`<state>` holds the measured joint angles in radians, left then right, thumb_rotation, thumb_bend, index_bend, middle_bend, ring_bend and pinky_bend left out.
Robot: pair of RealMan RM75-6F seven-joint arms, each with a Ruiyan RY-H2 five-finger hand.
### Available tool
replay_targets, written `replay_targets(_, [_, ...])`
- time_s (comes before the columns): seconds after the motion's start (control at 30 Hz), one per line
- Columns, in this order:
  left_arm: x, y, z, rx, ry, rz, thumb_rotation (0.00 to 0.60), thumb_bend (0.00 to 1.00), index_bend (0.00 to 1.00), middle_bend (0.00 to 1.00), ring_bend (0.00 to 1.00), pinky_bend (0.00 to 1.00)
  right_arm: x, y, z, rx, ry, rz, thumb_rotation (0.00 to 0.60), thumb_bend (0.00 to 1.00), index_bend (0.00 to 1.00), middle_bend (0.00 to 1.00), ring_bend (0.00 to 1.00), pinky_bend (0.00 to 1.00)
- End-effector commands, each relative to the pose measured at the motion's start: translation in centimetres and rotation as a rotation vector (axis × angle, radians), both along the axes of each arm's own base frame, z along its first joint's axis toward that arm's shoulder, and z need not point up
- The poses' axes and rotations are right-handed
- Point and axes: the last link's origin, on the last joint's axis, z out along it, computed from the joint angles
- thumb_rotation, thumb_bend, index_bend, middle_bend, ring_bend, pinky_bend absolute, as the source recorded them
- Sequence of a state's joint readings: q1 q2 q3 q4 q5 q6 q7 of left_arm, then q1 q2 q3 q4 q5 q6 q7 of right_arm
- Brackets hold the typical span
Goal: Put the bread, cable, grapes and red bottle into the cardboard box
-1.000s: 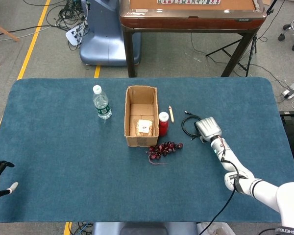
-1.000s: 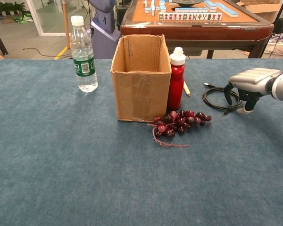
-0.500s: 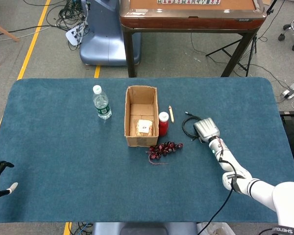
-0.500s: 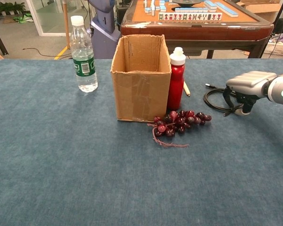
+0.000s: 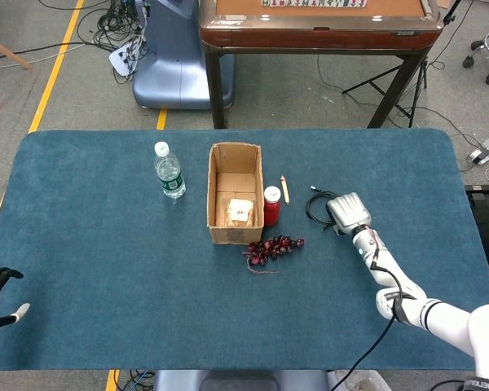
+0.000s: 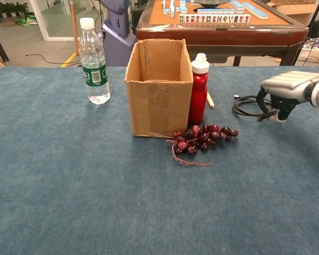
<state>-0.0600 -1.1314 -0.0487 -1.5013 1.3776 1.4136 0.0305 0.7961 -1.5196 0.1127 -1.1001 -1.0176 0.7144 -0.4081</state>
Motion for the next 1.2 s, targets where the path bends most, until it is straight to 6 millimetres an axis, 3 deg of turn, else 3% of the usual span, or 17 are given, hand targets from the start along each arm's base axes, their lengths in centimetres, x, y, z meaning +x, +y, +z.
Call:
replay_targets(0.03, [0.0, 0.0, 0.0, -0.002, 0.001, 0.0, 0.6, 0.15, 0.37, 0.33, 0.27, 0.54, 0.4, 0.1, 1.7, -0.04, -0.016, 0.018, 0.6, 0.43, 0.7, 1.0, 1.0, 0.99])
replay_targets(0.53, [0.0, 0.1, -0.2, -0.006, 0.006, 0.001, 0.6, 0.15, 0.37, 0.33, 0.27, 0.54, 3.3, 1.1, 8.0, -0.186, -0.092, 0.078, 0.6, 0.43, 0.7, 1.0, 1.0, 0.99])
replay_targets(0.83, [0.0, 0.1, -0.2, -0.005, 0.005, -0.002, 0.6, 0.15, 0.37, 0.33, 0.27, 0.54, 6.6, 1.5, 11.6, -0.283, -0.161, 0.155, 0.6, 0.43, 0.7, 1.0, 1.0, 0.99])
replay_targets(1.03, [0.1, 0.1, -0.2, -0.003, 0.005, -0.005, 0.6, 0.15, 0.37, 0.33, 0.27, 0.54, 9.6, 2.1, 12.8, -0.307, -0.19, 0.225, 0.6, 0.43, 0.7, 1.0, 1.0, 0.99])
replay_targets(1.2, [0.2, 0.1, -0.1, -0.002, 0.002, -0.008, 0.6, 0.15, 0.37, 0.33, 0.27, 0.54, 12.1, 2.5, 12.5, -0.296, -0.197, 0.282, 0.6, 0.43, 0.71, 1.0, 1.0, 0.99])
